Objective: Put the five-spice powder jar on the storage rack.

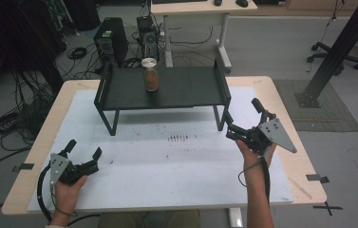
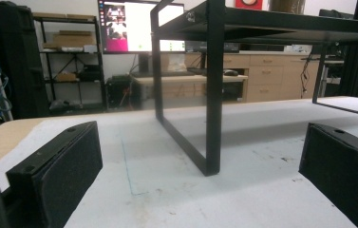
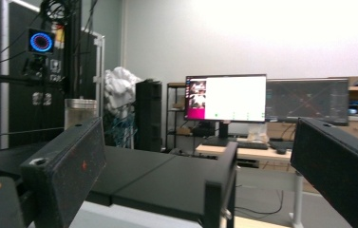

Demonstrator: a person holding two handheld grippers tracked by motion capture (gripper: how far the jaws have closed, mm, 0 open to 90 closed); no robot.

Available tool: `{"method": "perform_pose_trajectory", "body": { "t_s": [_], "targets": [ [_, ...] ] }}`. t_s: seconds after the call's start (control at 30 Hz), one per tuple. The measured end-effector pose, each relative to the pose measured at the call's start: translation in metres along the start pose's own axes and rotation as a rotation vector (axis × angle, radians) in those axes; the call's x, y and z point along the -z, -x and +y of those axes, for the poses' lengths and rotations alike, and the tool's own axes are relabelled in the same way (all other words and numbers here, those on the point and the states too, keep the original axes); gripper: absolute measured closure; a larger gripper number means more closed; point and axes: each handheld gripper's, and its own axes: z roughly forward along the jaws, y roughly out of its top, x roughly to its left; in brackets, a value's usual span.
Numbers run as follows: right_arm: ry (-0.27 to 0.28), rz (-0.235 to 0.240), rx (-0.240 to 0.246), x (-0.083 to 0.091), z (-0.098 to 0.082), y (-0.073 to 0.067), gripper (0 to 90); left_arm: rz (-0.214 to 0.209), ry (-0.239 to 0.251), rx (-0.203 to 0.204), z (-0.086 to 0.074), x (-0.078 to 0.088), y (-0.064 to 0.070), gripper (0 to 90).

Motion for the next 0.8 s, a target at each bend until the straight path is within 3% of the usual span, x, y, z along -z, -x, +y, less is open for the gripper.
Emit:
{"method": "perform_pose_trajectory", "body": {
  "t_s": [0.37, 0.8],
  "targets": [
    [-0.061, -0.083, -0.015, 0.032, -0.039, 0.01, 3.7, 0.001, -0.001, 0.0, 0.0, 0.0, 0.0, 0.2],
    [-0.167, -0.209, 0.008, 0.06, -0.093, 0.019, 4.1, 0.002, -0.002, 0.001, 0.0, 0.0, 0.0, 0.2]
  ]
}}
